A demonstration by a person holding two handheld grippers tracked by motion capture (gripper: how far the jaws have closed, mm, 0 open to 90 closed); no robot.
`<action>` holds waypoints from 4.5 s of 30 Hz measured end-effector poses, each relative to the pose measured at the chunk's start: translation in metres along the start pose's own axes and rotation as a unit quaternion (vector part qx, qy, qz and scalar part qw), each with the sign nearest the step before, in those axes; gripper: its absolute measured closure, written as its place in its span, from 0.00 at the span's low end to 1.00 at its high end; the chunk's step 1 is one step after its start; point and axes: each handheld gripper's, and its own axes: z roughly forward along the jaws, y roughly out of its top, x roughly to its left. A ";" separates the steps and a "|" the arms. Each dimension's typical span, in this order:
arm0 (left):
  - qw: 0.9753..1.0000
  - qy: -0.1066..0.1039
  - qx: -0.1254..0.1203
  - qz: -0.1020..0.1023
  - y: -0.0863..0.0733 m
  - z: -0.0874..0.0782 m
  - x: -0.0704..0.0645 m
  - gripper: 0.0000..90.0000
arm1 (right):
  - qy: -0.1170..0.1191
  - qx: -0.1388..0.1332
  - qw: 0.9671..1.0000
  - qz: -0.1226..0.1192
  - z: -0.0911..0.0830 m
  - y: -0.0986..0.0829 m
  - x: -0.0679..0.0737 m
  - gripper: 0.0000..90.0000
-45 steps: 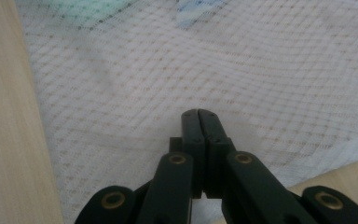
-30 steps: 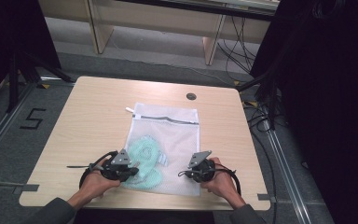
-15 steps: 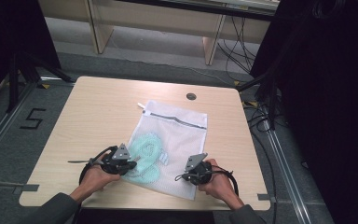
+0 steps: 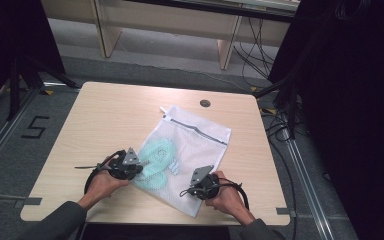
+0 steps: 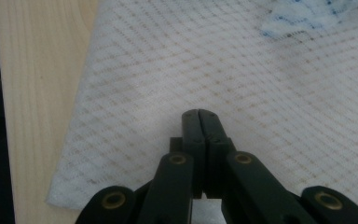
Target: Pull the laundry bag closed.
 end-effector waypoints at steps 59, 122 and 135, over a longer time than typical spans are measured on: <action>0.999 0.039 0.010 -0.024 0.021 0.029 0.058 1.00 | 0.063 -0.023 0.997 -0.046 0.049 0.079 0.035 1.00; 0.996 -0.016 -0.078 -0.036 0.055 -0.001 0.036 0.87 | 0.004 -0.109 0.994 0.026 -0.026 0.052 -0.029 0.99; 0.987 -0.120 -0.093 -0.048 0.051 -0.013 -0.036 0.64 | -0.011 -0.070 0.993 0.098 -0.068 -0.045 -0.045 0.83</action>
